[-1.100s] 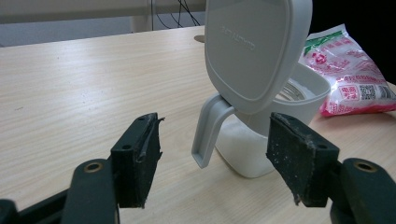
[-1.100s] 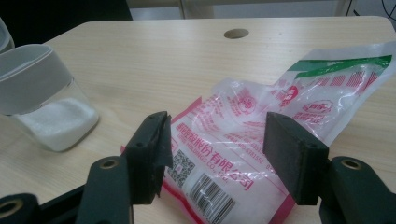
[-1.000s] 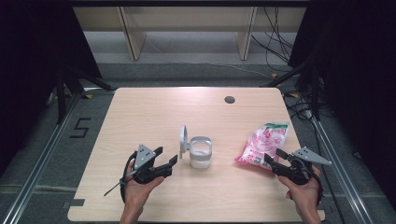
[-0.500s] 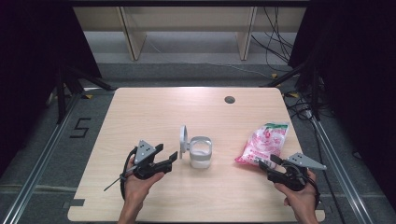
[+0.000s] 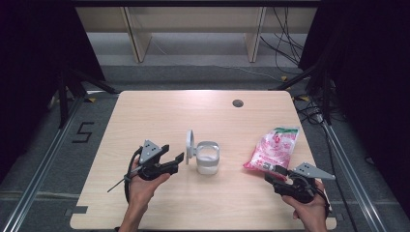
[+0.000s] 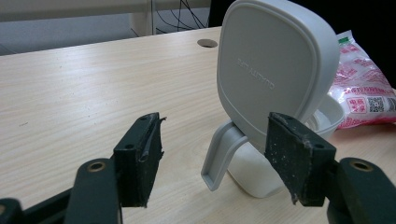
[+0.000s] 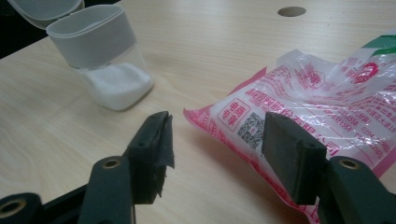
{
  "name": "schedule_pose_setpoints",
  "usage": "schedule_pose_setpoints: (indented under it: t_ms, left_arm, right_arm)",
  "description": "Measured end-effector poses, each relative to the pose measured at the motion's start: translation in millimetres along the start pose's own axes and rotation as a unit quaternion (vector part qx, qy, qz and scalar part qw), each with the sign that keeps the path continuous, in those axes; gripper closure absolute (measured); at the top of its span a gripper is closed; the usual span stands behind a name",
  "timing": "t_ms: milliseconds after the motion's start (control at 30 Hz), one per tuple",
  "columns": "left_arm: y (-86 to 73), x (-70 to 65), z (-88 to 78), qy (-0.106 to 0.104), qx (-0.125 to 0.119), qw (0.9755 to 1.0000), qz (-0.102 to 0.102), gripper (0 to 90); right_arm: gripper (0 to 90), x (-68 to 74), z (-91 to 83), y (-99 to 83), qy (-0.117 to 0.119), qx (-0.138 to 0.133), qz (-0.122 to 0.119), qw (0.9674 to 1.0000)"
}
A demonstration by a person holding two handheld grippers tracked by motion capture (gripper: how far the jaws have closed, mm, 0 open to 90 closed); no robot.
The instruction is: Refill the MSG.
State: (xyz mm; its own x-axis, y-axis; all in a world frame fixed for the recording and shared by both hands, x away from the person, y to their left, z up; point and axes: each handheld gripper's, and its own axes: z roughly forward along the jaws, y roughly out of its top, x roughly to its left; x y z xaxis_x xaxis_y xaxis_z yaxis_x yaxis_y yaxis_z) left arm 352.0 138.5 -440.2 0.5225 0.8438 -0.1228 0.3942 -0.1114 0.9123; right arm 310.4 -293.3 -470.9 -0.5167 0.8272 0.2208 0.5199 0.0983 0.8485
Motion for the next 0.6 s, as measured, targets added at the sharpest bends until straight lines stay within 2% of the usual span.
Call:
schedule_pose_setpoints:
  t_ms: [33, 67, 100, 167, 200, 267, 300, 333, 367, 433, 567, 600]
  left_arm:
    - [0.3, 0.5, 0.1, -0.001, 0.0, 1.0, 0.001, 35.6]
    - [0.5, 0.7, 0.2, -0.001, 0.001, 1.0, 0.001, 35.6]
    - [0.9, 0.7, 0.3, -0.001, 0.001, 1.0, 0.0, 35.7]
    - [2.1, 0.1, 1.0, -0.002, 0.0, 1.0, 0.0, 36.2]
    - [3.3, 0.0, 0.7, -0.002, 0.002, 1.0, 0.003, 36.5]
    - [4.9, -0.7, 1.0, -0.004, -0.003, 1.0, 0.004, 37.8]
    - [6.5, -0.2, 0.2, -0.003, 0.0, 0.9999, 0.01, 38.3]
    - [7.6, -0.1, -0.1, -0.004, -0.004, 0.9999, 0.008, 39.4]
    - [8.1, 0.9, 0.0, -0.009, -0.009, 0.9999, 0.008, 41.8]
    - [9.3, 2.5, -1.7, -0.006, -0.01, 0.9999, 0.006, 46.4]
    - [12.9, 3.4, -3.8, -0.007, -0.008, 0.9995, 0.028, 58.6]
    - [13.4, 2.8, -4.1, -0.01, -0.009, 0.9995, 0.029, 61.9]
  right_arm:
    - [42.6, -0.5, 1.1, -0.7, 0.004, -0.007, -0.005, 1.0]
    - [42.6, -2.9, 2.6, -0.9, 0.004, -0.011, -0.022, 0.9997]
    - [42.6, -3.1, 3.0, -1.1, -0.002, -0.005, -0.026, 0.9997]
    - [42.6, -3.0, 1.3, -1.7, 0.0, 0.003, -0.022, 0.9997]
    - [42.6, 0.3, 0.3, -2.1, 0.002, 0.003, -0.004, 1.0]
    - [42.6, -1.5, 2.5, -2.9, 0.005, -0.008, -0.024, 0.9997]
    - [42.6, 0.8, 1.9, -3.3, 0.007, -0.005, -0.017, 0.9998]
    - [42.6, 1.9, 0.8, -3.3, 0.001, 0.003, -0.023, 0.9997]
    - [42.6, 0.6, 0.7, -2.6, 0.003, 0.0, -0.044, 0.999]
    - [42.7, 0.5, 2.2, -3.3, 0.007, -0.006, -0.054, 0.9985]
    - [42.6, 2.9, 1.2, -5.7, 0.007, 0.006, -0.04, 0.9992]
    - [42.6, 0.1, 4.0, -6.0, 0.009, -0.008, -0.054, 0.9985]
